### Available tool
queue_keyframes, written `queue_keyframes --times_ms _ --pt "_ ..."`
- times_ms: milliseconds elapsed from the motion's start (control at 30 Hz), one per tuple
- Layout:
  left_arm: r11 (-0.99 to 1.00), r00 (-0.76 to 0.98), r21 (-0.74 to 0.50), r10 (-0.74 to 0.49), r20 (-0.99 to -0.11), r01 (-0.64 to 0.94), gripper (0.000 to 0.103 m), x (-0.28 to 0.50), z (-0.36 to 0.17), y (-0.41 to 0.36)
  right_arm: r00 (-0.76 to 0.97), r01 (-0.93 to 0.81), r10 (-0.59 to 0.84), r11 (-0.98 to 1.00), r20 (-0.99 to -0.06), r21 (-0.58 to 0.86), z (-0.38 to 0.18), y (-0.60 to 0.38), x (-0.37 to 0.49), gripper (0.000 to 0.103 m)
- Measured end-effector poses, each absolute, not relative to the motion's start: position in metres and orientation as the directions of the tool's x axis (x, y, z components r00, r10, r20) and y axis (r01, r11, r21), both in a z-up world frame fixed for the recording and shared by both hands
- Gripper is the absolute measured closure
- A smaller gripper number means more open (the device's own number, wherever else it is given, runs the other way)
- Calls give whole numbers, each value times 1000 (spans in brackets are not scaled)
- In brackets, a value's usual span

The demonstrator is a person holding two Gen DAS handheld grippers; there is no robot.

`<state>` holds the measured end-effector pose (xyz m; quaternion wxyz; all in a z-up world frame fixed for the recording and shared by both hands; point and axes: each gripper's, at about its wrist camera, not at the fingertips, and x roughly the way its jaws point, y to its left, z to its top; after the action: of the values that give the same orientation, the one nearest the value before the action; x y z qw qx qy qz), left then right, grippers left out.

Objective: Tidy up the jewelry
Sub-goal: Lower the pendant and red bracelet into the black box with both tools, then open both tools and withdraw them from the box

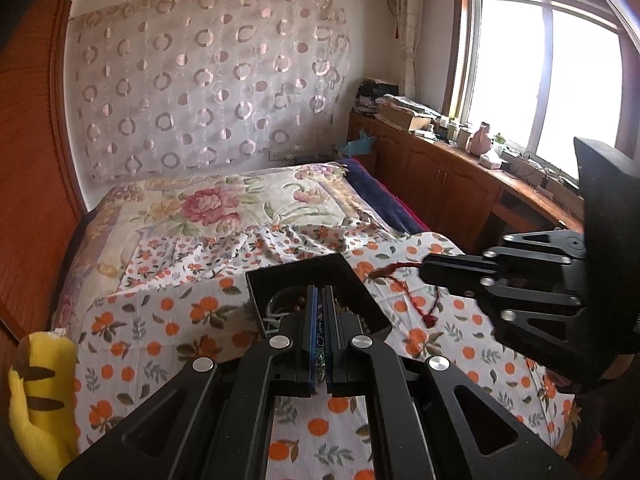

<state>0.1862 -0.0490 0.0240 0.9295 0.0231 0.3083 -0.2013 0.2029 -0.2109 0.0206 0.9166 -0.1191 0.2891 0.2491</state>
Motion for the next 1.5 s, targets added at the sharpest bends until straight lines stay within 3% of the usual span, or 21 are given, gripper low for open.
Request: queue_keyframes --times_ms 567,633,700,733,1233,1333,1400,1500 --pt "922 707 -86 -346 -616 377 101 246 8 -51 630 -525 379 851 -678 -12 -42 -197 268 99" --pt "922 706 -85 -346 -618 378 101 250 6 -53 621 -528 382 849 -685 -4 -45 -196 270 95" --pt "921 701 -88 -348 -623 379 101 257 3 -55 617 -532 386 847 -686 -2 -48 -196 269 70" --pt "921 700 -87 -347 -624 379 101 259 2 -55 618 -534 391 845 -682 0 -48 -196 269 67" --pt "932 686 -81 -317 -656 353 101 297 -19 -67 631 -510 393 860 -669 23 -49 -215 257 67" --pt "937 693 -80 -308 -652 341 87 295 -18 -64 632 -500 389 866 -670 31 -51 -219 255 67" --pt "941 705 -75 -299 -643 330 70 291 -16 -62 634 -490 387 871 -669 40 -52 -221 253 67" --pt "947 719 -65 -283 -634 315 60 281 -13 -58 643 -475 387 879 -661 52 -51 -226 246 67"
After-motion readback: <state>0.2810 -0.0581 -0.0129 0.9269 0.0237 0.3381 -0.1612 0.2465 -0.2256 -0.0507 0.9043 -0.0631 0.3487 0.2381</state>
